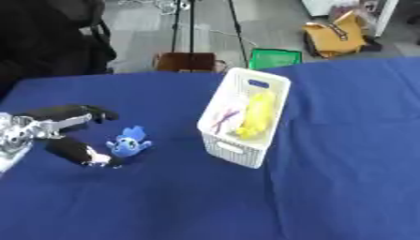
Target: Pick up objects on the table and place them in the box.
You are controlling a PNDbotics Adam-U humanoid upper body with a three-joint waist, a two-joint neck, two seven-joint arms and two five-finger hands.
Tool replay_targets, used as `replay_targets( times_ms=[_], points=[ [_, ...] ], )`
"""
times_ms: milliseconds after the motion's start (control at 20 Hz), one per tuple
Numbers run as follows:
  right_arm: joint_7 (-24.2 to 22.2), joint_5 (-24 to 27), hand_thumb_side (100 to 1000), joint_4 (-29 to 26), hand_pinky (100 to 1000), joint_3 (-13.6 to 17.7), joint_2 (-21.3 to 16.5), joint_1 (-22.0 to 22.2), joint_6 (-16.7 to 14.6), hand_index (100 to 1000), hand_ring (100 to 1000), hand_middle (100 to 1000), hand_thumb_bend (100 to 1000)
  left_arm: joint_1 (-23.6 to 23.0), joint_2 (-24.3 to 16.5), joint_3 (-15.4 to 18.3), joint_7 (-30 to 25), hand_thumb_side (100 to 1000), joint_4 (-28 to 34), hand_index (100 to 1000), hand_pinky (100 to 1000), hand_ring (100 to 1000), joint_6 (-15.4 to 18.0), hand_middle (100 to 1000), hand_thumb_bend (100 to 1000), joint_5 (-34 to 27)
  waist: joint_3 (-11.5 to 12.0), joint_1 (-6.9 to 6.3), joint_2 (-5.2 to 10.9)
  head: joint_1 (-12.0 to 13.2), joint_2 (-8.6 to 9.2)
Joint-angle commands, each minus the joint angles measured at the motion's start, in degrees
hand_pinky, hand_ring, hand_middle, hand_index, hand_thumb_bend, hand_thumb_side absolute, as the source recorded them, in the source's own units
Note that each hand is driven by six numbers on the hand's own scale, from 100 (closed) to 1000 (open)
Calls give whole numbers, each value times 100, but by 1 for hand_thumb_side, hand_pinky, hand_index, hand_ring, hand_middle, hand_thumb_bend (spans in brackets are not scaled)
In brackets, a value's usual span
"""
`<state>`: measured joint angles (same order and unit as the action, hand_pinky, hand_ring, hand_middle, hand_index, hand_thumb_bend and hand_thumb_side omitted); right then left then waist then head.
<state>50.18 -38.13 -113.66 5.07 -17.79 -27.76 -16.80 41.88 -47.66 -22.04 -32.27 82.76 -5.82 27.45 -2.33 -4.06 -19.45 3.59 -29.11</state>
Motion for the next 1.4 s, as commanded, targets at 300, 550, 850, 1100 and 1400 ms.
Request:
replay_targets(
  times_ms=[300,550,850,1100,1400],
  points=[
    [28,59,864,-93,768,-5,-25,-60,-43,784,753,692,100,326,189,-16,248,643,-501,971,792,890,-64,881,556,137,-19,26,96,41,59],
    [33,66,862,-93,768,-7,-21,-58,-44,784,753,691,100,430,364,-17,448,638,-888,965,780,879,-164,873,540,441,-40,18,88,56,43],
    [35,76,861,-93,768,-10,-16,-61,-49,783,753,691,100,510,554,-57,508,634,-1262,978,793,893,-120,895,538,1033,-66,14,78,72,54],
    [48,82,856,-93,768,-13,-16,-67,-54,780,753,690,100,548,662,-75,426,624,-1398,985,779,886,-79,889,535,1317,-83,13,60,86,58],
    [75,84,850,-93,768,-15,-7,-66,-48,777,753,690,100,594,766,-72,376,619,-1507,982,762,877,-52,883,515,1414,-97,12,53,101,86]
  ],
)
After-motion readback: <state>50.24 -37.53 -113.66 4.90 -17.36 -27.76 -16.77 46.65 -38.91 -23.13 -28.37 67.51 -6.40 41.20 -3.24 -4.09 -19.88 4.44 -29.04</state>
